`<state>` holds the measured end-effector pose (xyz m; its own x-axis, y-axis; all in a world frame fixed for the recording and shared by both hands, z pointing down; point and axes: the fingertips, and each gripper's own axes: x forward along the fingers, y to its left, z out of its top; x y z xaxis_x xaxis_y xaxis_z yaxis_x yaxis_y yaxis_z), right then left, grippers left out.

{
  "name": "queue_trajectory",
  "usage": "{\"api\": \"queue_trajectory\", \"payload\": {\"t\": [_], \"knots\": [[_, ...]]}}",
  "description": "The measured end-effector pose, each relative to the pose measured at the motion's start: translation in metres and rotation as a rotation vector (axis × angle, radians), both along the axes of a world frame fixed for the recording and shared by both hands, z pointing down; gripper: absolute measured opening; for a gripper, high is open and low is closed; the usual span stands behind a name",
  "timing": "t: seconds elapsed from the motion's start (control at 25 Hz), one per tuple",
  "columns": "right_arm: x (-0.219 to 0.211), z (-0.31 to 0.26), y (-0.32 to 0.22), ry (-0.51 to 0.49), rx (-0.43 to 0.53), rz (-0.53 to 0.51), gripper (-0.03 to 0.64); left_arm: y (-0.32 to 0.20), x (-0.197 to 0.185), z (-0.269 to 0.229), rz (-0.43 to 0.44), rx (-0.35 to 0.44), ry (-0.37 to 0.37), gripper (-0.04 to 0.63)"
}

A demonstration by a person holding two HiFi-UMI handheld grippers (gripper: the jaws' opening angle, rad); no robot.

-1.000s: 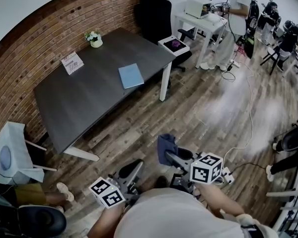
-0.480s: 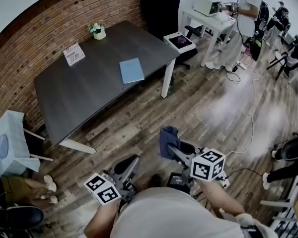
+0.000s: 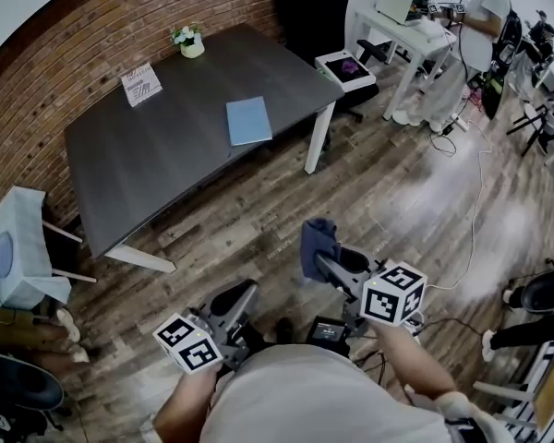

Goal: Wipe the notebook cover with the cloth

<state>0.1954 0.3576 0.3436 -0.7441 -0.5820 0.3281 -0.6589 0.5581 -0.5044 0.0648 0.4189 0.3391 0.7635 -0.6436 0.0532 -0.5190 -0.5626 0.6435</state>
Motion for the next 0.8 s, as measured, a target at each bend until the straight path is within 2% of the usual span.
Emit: {"api": "queue_trajectory", "payload": {"t": [0.24,0.44,0.8], "knots": [[-0.010,0.015,-0.025,-0.002,-0.040,0.022,0.110,-0.031,-0.007,0.005,0.012,0.002,0.005,0.038],[-0.026,0.024,-0.059,-0.042,-0.090,0.051,0.114,-0.073,-0.018,0.013,0.047,-0.008,0.017,0.038],[-0.079,0.020,-0.139,0.009,-0.091,0.083,0.117,-0.165,-0.062,0.014,0.117,-0.026,0.000,0.038]]}}
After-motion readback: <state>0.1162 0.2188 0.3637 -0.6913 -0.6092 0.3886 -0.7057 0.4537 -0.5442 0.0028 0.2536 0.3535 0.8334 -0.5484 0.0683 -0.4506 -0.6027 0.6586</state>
